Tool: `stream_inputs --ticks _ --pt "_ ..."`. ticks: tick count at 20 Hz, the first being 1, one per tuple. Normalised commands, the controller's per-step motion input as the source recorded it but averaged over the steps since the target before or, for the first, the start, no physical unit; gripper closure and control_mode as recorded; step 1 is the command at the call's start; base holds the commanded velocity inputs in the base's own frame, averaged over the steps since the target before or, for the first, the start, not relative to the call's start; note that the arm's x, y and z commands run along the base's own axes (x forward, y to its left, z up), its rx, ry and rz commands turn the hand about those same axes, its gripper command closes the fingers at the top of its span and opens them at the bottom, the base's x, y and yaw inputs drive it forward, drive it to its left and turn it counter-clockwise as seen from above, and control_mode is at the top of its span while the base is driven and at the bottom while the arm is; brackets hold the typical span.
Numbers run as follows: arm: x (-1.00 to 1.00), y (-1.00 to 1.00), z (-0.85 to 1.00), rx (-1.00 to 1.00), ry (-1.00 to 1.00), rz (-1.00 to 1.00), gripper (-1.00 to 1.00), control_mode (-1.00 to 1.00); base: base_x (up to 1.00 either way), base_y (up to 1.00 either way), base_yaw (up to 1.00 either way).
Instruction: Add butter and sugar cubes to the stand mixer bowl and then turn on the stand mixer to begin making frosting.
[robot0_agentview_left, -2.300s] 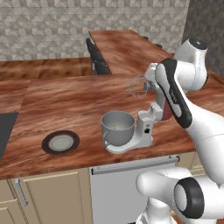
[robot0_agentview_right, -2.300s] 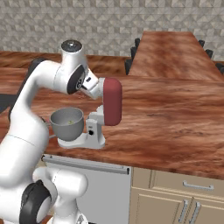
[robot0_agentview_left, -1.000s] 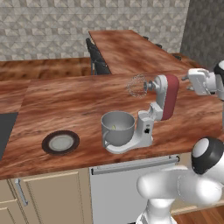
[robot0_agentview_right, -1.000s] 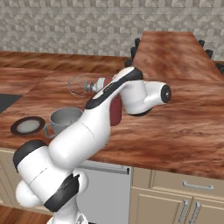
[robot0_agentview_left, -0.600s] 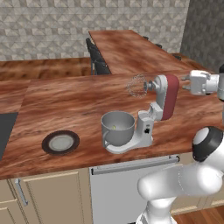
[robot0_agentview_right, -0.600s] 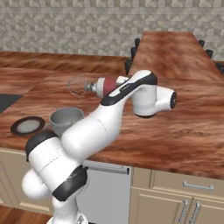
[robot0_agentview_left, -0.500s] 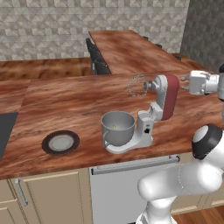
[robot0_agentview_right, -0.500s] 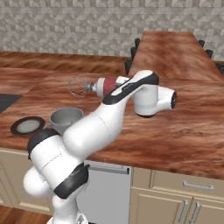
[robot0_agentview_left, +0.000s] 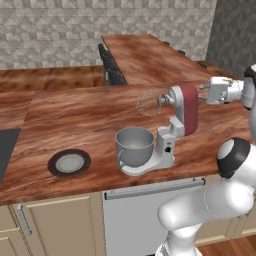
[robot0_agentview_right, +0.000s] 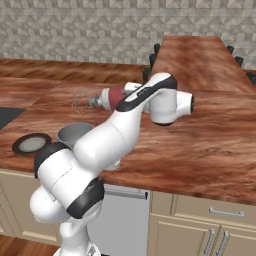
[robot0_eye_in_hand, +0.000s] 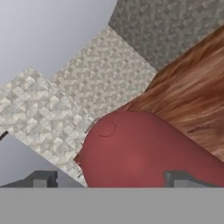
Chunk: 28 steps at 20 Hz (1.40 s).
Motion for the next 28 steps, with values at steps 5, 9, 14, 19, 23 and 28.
stream_inputs --ticks 5,9,14,19,23,28 --pt "-0.04 0.91 -0.04 -0.02 -0.01 0.04 -1.0 -1.0 0.0 0.0 0.0" --pt "-0.49 1.0 -0.24 -0.3 -0.16 0.0 -1.0 -1.0 0.0 0.0 0.0" --pt "-0.54 1.0 -0.68 -0.48 -0.11 -0.05 -1.0 -1.0 0.0 0.0 0.0" --pt "-0.26 1.0 -0.98 -0.57 -0.02 -0.13 -1.0 -1.0 0.0 0.0 0.0" --pt "0.02 1.0 -0.84 -0.5 0.0 -0.14 -1.0 -1.0 0.0 0.0 0.0" --pt "0.27 1.0 -0.71 -0.38 0.06 -0.13 -1.0 -1.0 0.0 0.0 0.0"
